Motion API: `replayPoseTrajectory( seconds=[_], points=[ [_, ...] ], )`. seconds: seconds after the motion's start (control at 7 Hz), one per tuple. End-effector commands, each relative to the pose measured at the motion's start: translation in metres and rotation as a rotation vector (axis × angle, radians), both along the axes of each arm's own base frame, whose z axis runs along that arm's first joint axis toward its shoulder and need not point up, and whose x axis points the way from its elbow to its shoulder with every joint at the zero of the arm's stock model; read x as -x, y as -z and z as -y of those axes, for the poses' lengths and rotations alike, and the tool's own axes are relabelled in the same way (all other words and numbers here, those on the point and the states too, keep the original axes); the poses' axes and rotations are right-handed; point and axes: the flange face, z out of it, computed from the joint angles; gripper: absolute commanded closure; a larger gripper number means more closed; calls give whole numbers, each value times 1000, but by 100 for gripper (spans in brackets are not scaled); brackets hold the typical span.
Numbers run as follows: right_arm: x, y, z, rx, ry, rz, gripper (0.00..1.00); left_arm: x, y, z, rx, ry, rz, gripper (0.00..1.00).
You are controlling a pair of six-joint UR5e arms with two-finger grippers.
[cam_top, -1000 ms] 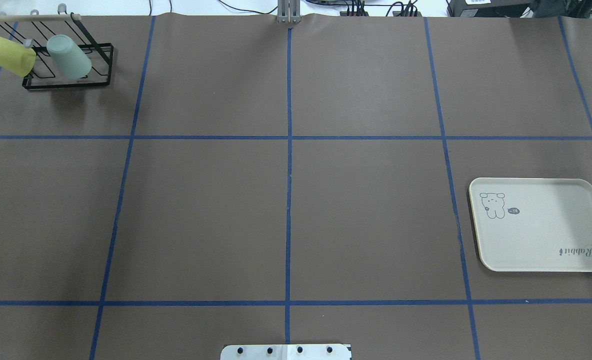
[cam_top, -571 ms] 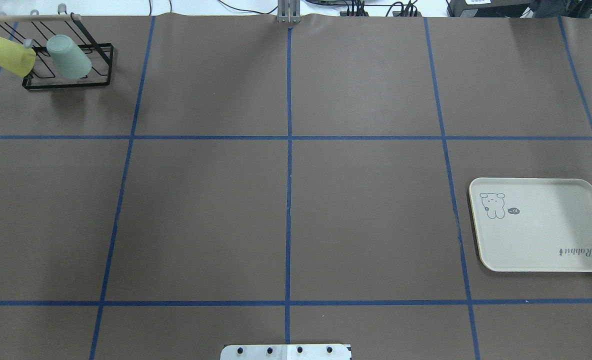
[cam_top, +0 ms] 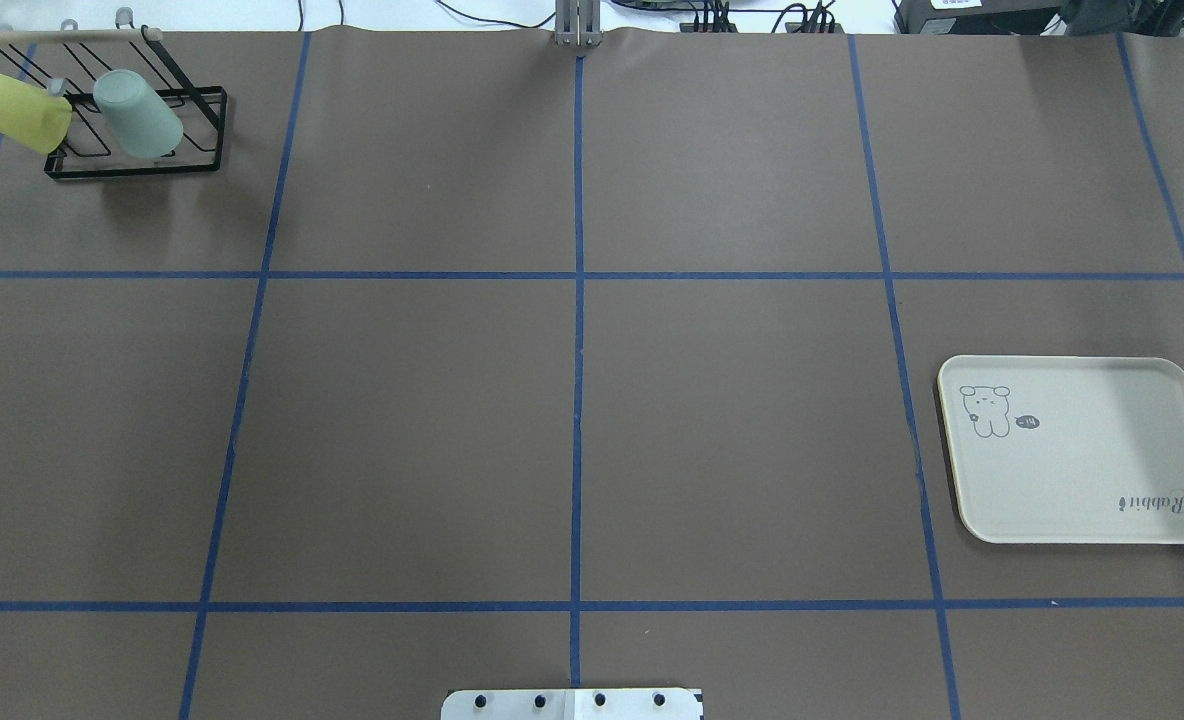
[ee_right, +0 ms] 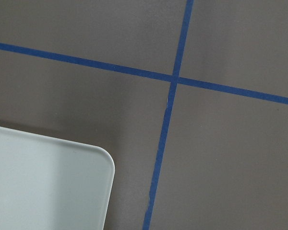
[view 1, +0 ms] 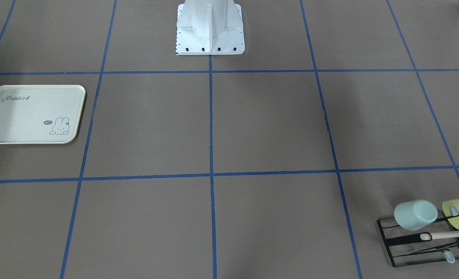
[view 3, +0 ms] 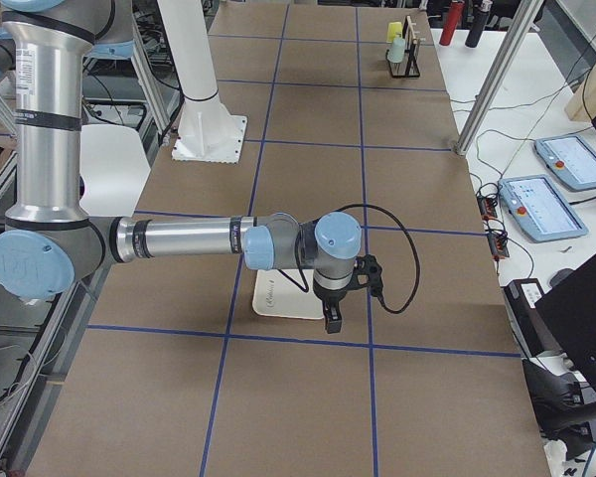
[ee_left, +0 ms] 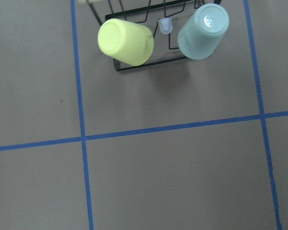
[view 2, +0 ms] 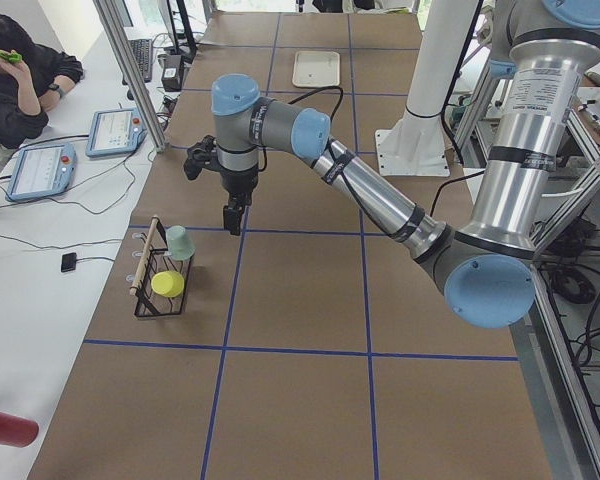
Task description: Left arm grabs green cup and hands to right arm on tray
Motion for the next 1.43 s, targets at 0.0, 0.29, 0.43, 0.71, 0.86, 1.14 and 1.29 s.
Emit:
replayPoseTrajectory(
  seconds=[0.0, 0.29, 0.43, 0.71, 0.86, 1.14, 1.29],
  points=[
    [0, -1, 0, 1, 0, -1, 1, -59, 12, 23, -40, 116, -99, 0],
    [1, -2, -1, 6, 0, -1, 1, -90, -30, 56, 14, 320, -134, 0],
    [1, -1, 0, 5, 2, -1, 1, -117, -48, 68, -81, 382, -117, 0],
    [2, -1, 0, 5, 4, 0, 1, -130, -65, 80, -133, 446, -112, 0],
    [2, 0, 0, 2, 4, 2, 1, -147, -64, 83, -181, 524, -58, 0],
    [4, 0, 0, 0, 7, 0, 1, -246, -60, 91, -203, 661, -27, 0],
    [5, 2, 1, -3, 10, 1, 1, -255, -80, 95, -249, 686, -32, 0]
  ],
)
